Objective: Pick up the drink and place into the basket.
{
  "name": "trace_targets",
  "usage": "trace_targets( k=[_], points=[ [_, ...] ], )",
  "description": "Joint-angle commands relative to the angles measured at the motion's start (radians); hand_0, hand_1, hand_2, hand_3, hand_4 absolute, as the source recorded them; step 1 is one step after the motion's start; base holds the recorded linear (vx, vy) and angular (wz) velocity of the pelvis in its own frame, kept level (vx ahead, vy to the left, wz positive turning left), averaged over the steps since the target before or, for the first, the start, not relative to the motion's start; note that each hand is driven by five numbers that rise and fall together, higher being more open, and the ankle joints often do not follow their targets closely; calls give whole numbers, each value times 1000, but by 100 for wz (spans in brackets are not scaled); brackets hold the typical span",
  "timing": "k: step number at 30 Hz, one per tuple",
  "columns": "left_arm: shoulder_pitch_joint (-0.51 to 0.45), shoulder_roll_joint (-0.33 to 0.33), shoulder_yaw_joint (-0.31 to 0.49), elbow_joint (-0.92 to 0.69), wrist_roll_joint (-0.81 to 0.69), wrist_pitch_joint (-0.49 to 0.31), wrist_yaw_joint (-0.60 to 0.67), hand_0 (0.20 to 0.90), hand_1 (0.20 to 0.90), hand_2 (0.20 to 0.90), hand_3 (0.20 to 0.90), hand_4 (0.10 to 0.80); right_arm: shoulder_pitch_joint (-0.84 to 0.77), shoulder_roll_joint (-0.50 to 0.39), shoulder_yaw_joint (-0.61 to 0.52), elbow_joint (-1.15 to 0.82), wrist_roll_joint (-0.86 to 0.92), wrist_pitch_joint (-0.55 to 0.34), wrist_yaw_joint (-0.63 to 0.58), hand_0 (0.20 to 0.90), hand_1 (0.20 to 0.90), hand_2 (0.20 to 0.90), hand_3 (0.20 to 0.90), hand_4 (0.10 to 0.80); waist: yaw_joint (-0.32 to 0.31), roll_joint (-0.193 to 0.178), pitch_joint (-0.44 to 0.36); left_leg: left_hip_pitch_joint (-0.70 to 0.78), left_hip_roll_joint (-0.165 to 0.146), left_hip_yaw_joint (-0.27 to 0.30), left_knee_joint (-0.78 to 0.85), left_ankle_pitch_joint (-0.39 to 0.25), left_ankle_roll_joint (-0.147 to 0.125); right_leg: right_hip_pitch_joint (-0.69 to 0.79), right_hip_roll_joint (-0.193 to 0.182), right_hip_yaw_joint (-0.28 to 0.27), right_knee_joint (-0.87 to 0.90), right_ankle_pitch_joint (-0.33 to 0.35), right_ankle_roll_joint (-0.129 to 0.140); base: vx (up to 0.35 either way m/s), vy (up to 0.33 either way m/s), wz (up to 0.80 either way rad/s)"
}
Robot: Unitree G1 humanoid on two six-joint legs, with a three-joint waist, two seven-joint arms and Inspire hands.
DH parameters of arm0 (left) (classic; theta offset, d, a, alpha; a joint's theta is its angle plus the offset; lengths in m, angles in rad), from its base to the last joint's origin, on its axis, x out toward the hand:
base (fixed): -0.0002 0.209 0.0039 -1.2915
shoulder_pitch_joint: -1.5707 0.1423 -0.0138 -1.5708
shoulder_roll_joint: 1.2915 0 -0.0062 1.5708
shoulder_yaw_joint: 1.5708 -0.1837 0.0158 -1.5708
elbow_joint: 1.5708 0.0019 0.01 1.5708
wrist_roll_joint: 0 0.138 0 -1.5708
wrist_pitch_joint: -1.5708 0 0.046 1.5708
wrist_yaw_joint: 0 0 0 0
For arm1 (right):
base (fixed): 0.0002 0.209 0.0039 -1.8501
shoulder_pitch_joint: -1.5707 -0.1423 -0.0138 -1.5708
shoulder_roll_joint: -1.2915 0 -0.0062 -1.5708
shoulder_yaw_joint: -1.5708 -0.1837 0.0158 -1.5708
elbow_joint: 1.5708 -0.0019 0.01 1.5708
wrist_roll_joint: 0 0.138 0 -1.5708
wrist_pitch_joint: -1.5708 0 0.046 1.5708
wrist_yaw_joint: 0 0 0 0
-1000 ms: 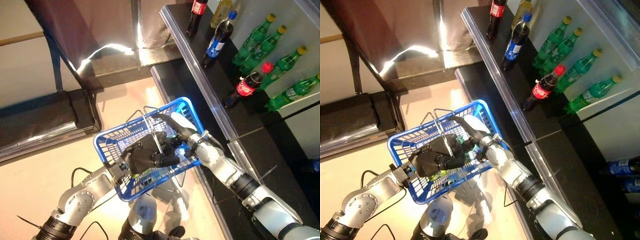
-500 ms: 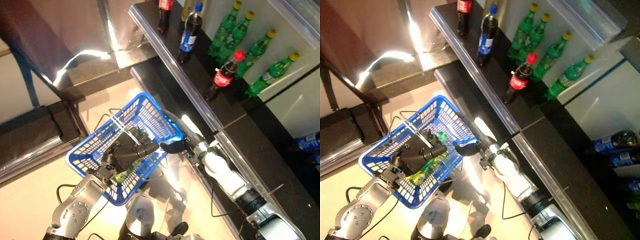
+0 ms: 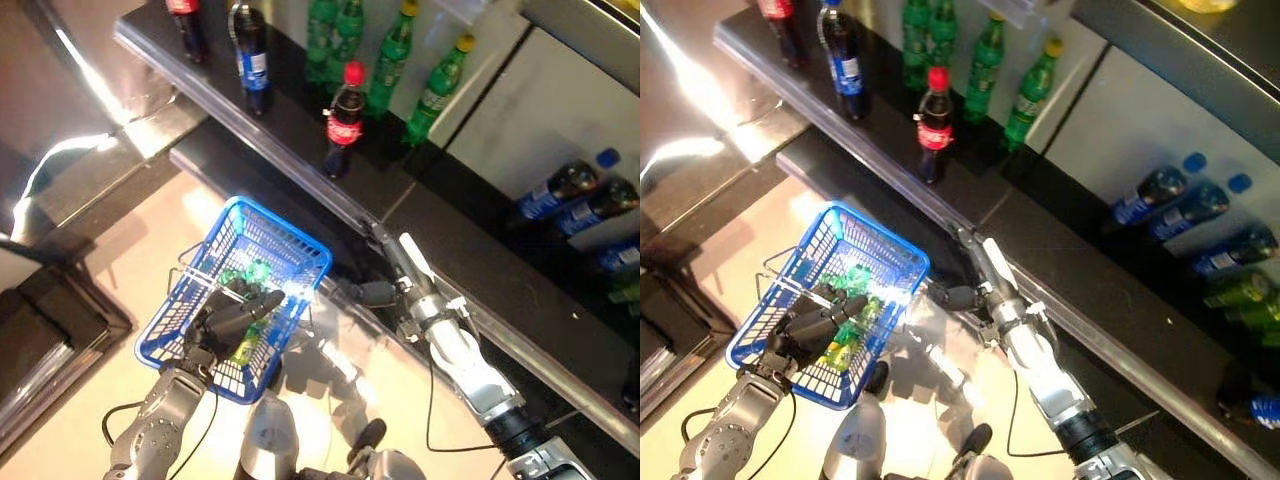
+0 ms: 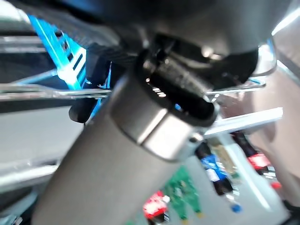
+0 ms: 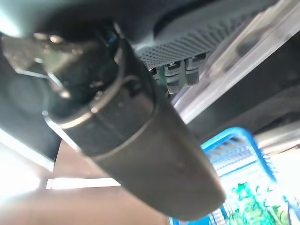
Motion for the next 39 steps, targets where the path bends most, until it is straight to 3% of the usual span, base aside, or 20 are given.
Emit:
trace_targets(
  k=[1,24,39],
  points=[
    [-111,-62,46,-120,3,-336,-135,300,300,300,200,100,109,-93,33,-25,43,-119,5,900,900,900,900,800,-63,104,-411,30,22,56,-48,-13,5,29,-3,6,-20,-3,4,-8,-13,-28],
    [-96,-61,160,282,114,-273,-91,300,300,300,200,100,319,-56,-304,85,109,-147,-125,900,900,900,900,800,-238,94,-405,103,21,179,-48,-60,28,-33,-5,138,-23,40,8,11,-22,-21],
    [-135,-77,237,660,217,-334,-120,300,300,300,200,100,328,6,-420,354,164,-188,-210,900,900,900,900,800,-300,92,-416,133,26,257,-48,-76,28,-55,9,200,-23,46,5,-4,-6,-18]
  ],
)
